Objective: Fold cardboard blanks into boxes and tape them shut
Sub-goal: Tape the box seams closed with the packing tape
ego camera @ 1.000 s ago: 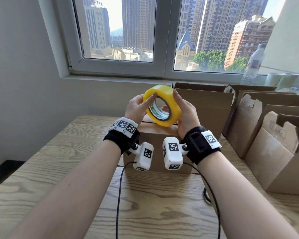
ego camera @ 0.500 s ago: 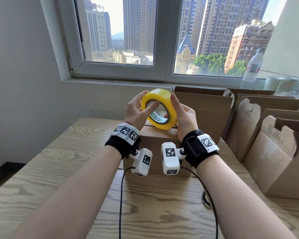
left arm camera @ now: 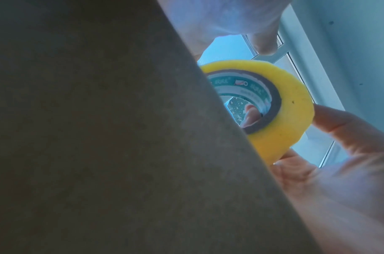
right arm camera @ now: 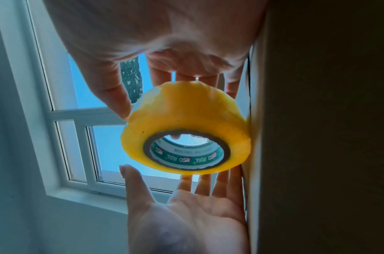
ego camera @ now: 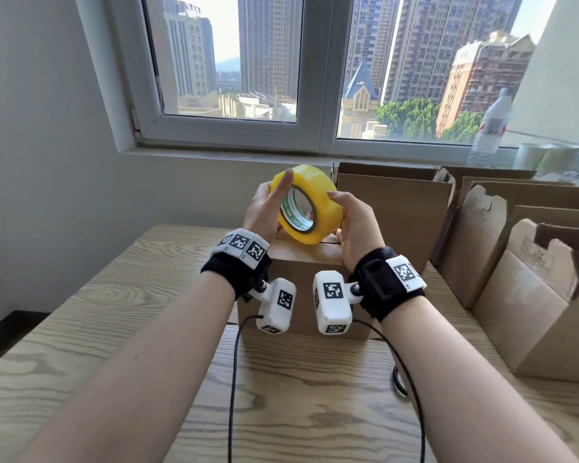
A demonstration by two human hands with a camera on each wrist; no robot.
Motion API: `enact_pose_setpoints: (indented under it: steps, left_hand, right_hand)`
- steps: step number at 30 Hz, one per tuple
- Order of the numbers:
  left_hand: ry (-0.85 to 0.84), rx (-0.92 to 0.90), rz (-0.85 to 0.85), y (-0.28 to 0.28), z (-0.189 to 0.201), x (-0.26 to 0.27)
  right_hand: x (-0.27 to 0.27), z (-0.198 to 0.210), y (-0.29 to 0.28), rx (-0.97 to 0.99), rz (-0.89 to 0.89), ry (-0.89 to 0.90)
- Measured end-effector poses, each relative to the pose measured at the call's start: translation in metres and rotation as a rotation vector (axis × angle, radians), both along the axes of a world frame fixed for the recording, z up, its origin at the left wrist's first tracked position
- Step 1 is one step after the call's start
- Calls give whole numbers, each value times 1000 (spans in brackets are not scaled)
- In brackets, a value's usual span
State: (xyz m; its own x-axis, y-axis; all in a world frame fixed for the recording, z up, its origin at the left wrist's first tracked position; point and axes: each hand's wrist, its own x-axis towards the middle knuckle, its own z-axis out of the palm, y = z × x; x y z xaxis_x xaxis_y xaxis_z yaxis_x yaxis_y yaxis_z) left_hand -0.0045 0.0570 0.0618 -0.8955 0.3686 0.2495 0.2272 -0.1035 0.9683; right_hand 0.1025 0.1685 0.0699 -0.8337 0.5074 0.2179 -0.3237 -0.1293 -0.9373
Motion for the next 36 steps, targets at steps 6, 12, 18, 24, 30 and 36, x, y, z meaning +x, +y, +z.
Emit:
enact_pose_setpoints:
  steps: [6, 12, 18, 24, 30, 36]
  left_hand:
    - [-80, 32, -73, 1, 3, -1]
    - [-94, 96, -99, -2, 7, 6]
    - [-78, 123, -92, -8, 6, 8]
    - [-108, 91, -80, -9, 9, 11]
    - [-163, 72, -114, -8, 14, 17]
    - [24, -18, -217, -5, 9, 16]
  right_hand:
    - [5, -1, 1, 112, 74, 52]
    - [4, -2, 2, 135, 93, 51]
    - [3, -3, 1, 162, 80, 52]
    - [4, -2, -1, 111, 61, 45]
    - [3, -3, 2, 28, 74, 50]
    - [3, -2, 2, 16, 51, 94]
